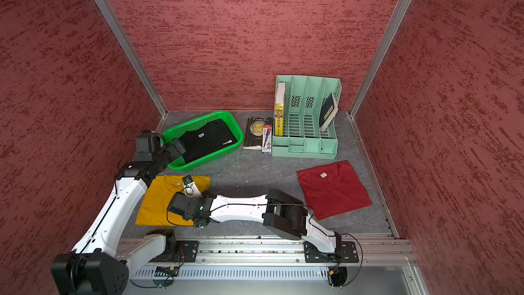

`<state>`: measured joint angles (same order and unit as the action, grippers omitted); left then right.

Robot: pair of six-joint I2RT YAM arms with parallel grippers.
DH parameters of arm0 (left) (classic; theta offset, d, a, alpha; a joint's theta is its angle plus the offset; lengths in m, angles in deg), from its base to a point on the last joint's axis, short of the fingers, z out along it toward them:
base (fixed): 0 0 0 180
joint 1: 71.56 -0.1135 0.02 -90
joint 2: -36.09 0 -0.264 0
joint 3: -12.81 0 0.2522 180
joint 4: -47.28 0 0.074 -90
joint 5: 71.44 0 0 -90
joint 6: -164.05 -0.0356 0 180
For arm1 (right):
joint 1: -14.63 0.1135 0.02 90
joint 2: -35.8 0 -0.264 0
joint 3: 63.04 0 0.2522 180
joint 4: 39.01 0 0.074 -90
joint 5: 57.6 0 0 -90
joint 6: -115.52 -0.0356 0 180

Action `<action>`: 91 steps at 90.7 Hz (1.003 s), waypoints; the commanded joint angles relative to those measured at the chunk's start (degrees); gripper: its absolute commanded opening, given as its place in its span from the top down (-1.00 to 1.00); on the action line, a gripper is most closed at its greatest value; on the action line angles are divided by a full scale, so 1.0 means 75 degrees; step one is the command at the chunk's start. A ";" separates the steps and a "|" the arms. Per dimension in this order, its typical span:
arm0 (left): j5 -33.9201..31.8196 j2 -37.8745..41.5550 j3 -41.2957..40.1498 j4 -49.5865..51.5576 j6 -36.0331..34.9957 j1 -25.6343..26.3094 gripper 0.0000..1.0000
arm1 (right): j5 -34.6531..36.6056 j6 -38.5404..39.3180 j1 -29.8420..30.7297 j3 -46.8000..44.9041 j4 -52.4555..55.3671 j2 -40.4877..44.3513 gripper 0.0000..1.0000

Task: Put the folded t-shirts into the basket
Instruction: Move the T-shirt to the center of the board.

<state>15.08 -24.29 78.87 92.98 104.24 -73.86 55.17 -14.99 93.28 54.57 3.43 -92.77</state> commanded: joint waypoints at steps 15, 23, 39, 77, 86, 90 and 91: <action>0.0032 0.0036 -0.0299 -0.0351 -0.0102 -0.0071 -1.00 | 0.0827 -0.0090 0.0019 -0.0161 0.0701 -0.0848 -0.46; -0.0057 -0.0056 -0.0304 -0.0349 -0.0144 -0.0030 -0.99 | 0.1187 -0.0215 0.0008 -0.0361 0.0834 -0.0976 -0.46; -0.0149 -0.0102 -0.0268 -0.0274 -0.0111 0.0143 -1.00 | 0.1848 -0.0769 -0.0012 -0.1196 0.1478 -0.0688 -0.46; 0.0171 0.0120 -0.1232 -0.0641 0.0996 0.2587 -1.00 | 0.1964 -0.1639 -0.1382 -0.7759 0.1468 0.4052 -0.48; -0.0025 -0.0003 -0.1495 -0.0829 0.0809 0.3419 -1.00 | 0.1997 -0.1858 -0.1911 -0.8131 0.2033 0.5031 -0.51; -0.0146 -0.0134 -0.1499 -0.0766 0.0734 0.3745 -0.99 | 0.1968 -0.1723 -0.2046 -0.8119 0.2064 0.5409 -0.51; -0.0157 -0.0167 -0.1500 -0.0749 0.0698 0.3790 -0.99 | 0.1951 -0.1671 -0.2065 -0.8094 0.2061 0.5534 -0.51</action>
<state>16.28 -24.05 68.48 88.59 110.25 -49.97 70.51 -26.40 79.99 -4.90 11.39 -55.81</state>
